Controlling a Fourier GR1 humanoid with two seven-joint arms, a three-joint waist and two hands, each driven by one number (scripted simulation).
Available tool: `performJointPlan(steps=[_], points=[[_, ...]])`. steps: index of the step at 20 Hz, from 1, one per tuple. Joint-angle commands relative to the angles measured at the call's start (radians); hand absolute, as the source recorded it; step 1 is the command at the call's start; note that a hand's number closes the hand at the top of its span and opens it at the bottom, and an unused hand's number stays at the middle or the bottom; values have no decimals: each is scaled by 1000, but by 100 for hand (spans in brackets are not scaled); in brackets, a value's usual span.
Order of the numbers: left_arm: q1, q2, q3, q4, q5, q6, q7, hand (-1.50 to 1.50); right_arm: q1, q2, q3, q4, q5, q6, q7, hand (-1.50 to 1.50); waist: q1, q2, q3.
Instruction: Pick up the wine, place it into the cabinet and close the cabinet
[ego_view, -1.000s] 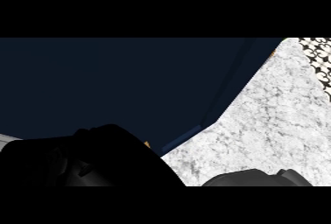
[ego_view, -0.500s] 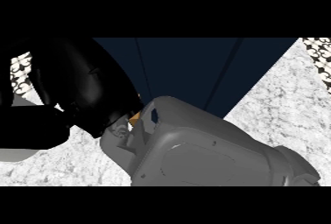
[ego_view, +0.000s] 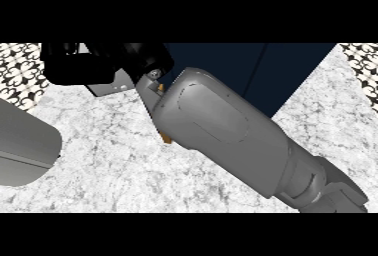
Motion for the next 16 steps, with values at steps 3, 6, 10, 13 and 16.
performJointPlan(steps=[3,6,10,13,16], points=[[-18,-21,7,18,1,0,3,150,50,-66,-49,200,23,34,-124,150,-16,36,4],[-21,-7,35,-3,12,6,9,150,64,-101,-68,224,16,49,-148,150,0,40,5],[-16,-8,11,-5,8,13,28,150,111,-116,-38,231,44,53,-190,150,-9,44,4],[-42,-5,30,17,22,28,28,150,130,-115,-33,227,54,45,-216,150,-28,48,4],[-53,-4,26,6,22,32,32,150,117,-134,-50,237,49,63,-228,150,-28,54,3]])
